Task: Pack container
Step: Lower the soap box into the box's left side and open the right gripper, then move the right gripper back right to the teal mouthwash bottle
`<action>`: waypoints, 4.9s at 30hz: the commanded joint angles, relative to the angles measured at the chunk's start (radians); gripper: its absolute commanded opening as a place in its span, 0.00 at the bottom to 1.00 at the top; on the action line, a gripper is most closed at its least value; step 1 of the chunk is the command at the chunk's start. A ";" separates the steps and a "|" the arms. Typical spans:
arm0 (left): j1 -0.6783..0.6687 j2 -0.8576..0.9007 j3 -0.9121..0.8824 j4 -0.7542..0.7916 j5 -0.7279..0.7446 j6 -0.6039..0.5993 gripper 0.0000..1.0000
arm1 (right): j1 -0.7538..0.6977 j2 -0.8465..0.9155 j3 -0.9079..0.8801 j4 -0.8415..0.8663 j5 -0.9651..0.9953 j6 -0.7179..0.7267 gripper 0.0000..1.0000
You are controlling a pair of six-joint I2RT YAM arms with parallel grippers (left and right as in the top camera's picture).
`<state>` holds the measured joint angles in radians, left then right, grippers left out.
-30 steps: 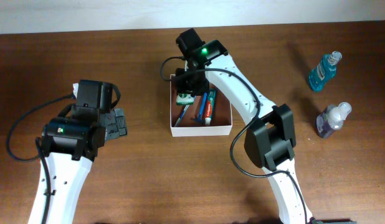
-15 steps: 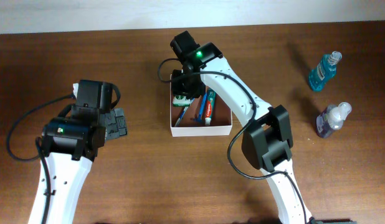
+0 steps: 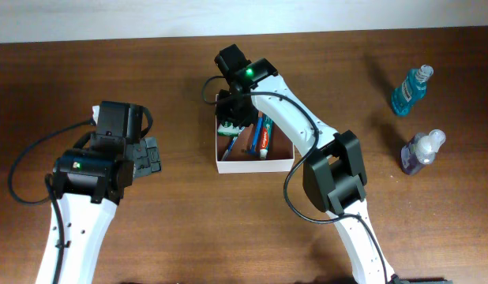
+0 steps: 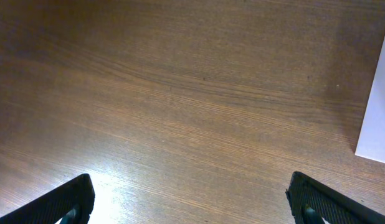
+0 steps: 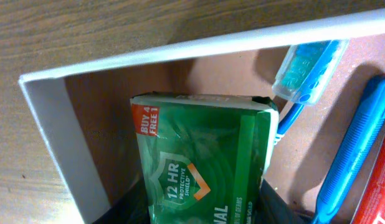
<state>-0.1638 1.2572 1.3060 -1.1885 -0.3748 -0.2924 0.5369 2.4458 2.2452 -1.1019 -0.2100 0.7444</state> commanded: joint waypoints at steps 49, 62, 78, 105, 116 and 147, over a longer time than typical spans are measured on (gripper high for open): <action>0.005 0.003 -0.003 0.000 -0.011 -0.010 0.99 | -0.082 -0.103 -0.012 0.043 0.065 -0.051 0.64; 0.005 0.003 -0.003 0.000 -0.011 -0.010 0.99 | -0.280 -0.355 0.123 -0.113 0.142 -0.550 0.87; 0.005 0.003 -0.003 0.000 -0.011 -0.010 0.99 | -0.732 -0.431 0.121 -0.366 0.308 -0.760 0.98; 0.005 0.003 -0.003 -0.001 -0.011 -0.010 0.99 | -0.870 -0.097 0.121 -0.063 0.132 -0.955 1.00; 0.005 0.003 -0.003 -0.001 -0.011 -0.010 0.99 | -0.869 -0.076 0.121 -0.043 0.116 -0.958 0.82; 0.005 0.003 -0.003 -0.001 -0.011 -0.010 0.99 | -0.869 -0.097 0.137 -0.074 0.108 -0.919 0.08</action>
<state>-0.1638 1.2572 1.3060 -1.1885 -0.3748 -0.2924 -0.3378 2.3623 2.3650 -1.1690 -0.0868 -0.1864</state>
